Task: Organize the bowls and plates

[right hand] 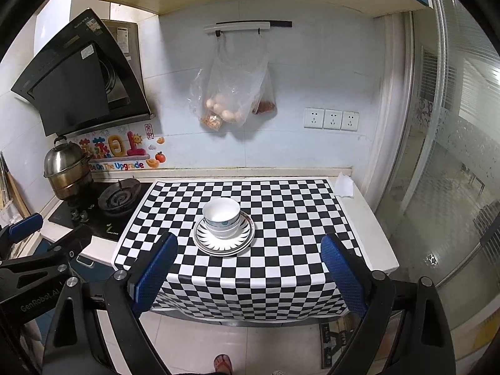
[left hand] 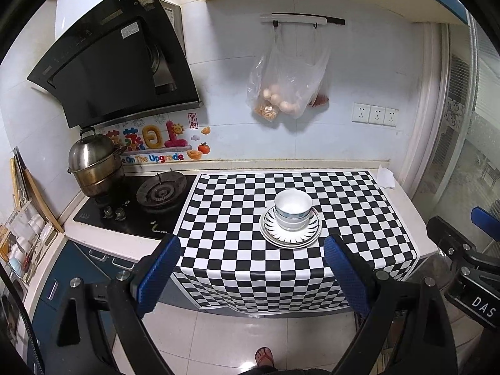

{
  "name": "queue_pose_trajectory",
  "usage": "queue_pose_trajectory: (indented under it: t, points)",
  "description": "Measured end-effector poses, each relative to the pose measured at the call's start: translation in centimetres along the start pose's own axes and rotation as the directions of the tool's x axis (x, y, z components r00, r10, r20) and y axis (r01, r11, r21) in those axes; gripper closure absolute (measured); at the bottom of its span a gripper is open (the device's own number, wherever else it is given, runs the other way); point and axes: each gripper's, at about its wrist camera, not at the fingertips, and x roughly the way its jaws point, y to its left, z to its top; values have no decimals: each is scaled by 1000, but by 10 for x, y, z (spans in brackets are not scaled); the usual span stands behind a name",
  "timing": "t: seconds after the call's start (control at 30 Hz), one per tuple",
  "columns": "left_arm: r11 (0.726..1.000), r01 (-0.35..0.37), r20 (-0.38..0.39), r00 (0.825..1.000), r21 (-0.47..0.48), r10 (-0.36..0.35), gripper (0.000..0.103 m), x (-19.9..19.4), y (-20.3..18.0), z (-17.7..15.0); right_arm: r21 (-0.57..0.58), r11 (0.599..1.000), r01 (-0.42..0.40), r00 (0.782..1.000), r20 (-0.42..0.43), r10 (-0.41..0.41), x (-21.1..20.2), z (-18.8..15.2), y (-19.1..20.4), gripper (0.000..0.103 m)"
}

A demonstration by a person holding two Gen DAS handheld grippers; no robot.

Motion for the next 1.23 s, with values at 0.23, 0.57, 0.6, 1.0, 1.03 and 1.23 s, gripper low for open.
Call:
queue_pose_trajectory:
  t: [0.23,0.57,0.6,1.0,1.03,1.23]
  points:
    - [1000,1,4,1000,-2,-1,9,-3,-2,1,6,1000,1,1000,-11,-1,1,-3,-4,8]
    - [1000,5,7,1000,-5,-5,9,-7,-7,0,1,1000,12,1000,2,-12,-3,-4,-9,8]
    - [1000,5,5,1000,-5,-5,9,-6,-8,0,0,1000,13,1000,2,-13,-2,-4,-10,8]
    - [1000,7,-2,1000,-11,-7,9,-5,-13,-1,0,1000,17,1000,3,-17,-3,-7,-16,8]
    - [1000,7,-3,1000,-10,-7,9,-4,-13,-2,0,1000,18,1000,4,-18,-3,-6,-17,8]
    - [1000,8,-11,1000,-9,-8,9,0,-14,-2,4,1000,14,1000,-2,-14,-3,-8,-21,8]
